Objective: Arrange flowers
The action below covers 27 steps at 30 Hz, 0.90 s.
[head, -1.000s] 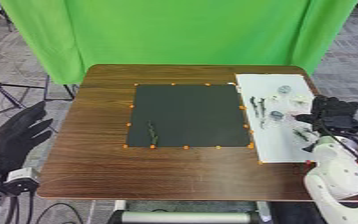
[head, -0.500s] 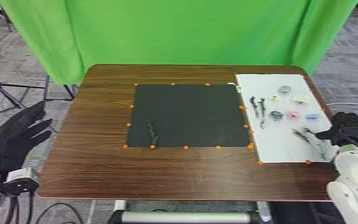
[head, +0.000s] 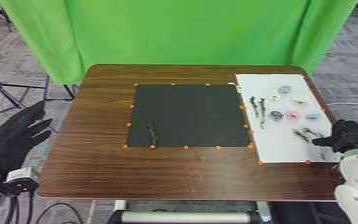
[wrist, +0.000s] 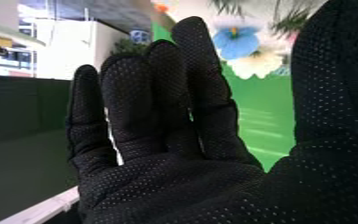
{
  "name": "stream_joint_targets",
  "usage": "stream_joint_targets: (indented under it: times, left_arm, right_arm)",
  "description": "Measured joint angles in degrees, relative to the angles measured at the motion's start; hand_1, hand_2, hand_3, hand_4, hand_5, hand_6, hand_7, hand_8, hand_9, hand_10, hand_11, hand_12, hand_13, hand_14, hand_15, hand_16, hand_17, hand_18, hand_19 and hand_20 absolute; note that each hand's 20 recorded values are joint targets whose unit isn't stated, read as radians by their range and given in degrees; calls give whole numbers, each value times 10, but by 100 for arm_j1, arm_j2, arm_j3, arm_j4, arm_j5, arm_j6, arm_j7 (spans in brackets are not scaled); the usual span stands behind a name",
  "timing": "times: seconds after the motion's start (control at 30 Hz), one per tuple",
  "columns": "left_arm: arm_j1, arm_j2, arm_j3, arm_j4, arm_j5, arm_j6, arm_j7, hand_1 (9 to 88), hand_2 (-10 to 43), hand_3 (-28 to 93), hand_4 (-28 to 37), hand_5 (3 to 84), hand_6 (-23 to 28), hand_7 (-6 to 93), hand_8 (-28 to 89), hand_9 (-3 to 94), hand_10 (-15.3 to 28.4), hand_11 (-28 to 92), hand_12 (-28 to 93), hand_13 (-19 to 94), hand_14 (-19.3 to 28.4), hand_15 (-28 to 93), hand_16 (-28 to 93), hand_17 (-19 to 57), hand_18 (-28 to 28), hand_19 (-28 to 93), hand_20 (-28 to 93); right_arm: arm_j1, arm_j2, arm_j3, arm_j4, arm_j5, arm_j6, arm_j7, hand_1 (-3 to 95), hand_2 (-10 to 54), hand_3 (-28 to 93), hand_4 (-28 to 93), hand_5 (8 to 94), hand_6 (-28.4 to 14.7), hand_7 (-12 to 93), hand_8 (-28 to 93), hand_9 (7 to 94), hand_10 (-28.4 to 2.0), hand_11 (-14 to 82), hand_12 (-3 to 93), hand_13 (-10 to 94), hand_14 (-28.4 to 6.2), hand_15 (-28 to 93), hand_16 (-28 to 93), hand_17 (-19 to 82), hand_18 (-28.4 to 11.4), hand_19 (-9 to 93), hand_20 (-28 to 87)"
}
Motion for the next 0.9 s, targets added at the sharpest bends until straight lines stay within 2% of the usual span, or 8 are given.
stream_joint_targets:
  times: [0.07,0.13,0.3,0.33,0.4,0.57,0.73,0.9]
  left_arm:
    - [0,0,2,0,0,0,0,230,-72,708,-283,224,11,223,-107,176,85,151,189,148,114,219,40,-89,187,393,69]
    - [-1,0,3,1,0,0,0,231,-72,708,-283,223,10,223,-107,176,85,151,189,148,115,219,40,-89,187,393,69]
    - [-1,6,5,3,0,-2,0,230,-71,708,-283,223,10,224,-107,176,85,151,189,148,115,220,40,-89,187,393,69]
    - [-2,8,6,4,0,-2,0,230,-71,708,-283,223,10,224,-106,176,85,151,189,148,115,220,39,-89,187,393,69]
    - [-5,11,7,8,0,-4,1,230,-71,707,-283,224,10,223,-107,176,85,151,189,148,115,220,39,-89,187,393,69]
    - [-15,24,14,13,0,-4,0,230,-71,709,-283,224,10,224,-107,176,85,152,188,148,115,220,39,-89,187,393,69]
    - [-23,40,20,18,0,-5,-2,231,-69,709,-283,224,10,225,-107,176,84,152,188,148,115,219,39,-89,187,393,69]
    - [-24,53,20,22,-1,-6,-4,231,-68,709,-283,223,10,227,-108,176,85,152,188,149,114,219,38,-89,187,393,69]
  right_arm:
    - [-25,-13,0,-1,23,-48,-5,214,-95,735,-283,520,-20,471,-182,507,-147,602,428,499,-122,796,278,124,-192,625,387]
    - [-47,-29,-1,-1,35,-109,-6,206,-95,775,-283,521,-20,469,-181,508,-146,601,426,499,-122,795,277,124,-192,624,385]
    - [-58,-50,-87,5,33,-211,48,274,-95,830,-282,561,-5,501,-183,555,-136,604,419,543,-115,790,270,144,-186,630,378]
    - [-56,-50,-121,13,27,-212,72,307,-95,817,-282,574,-6,513,-40,577,-130,615,430,559,-117,800,281,152,-182,636,377]
    - [-55,-50,-183,36,12,-206,111,366,-95,777,-283,587,-5,564,85,610,-122,642,447,577,-117,825,297,162,-179,648,379]
    - [-57,-50,-272,102,-34,13,127,429,-95,780,-283,643,18,623,127,681,-104,648,519,634,-111,857,326,191,-175,670,381]
    - [-71,-53,-321,168,-31,506,85,420,-95,830,-283,656,20,643,173,702,-103,691,519,655,-117,890,348,205,-176,690,390]
    - [-129,-63,-279,148,37,680,-25,404,-95,860,-266,674,16,658,212,725,-104,713,517,677,-115,901,354,227,-175,706,393]
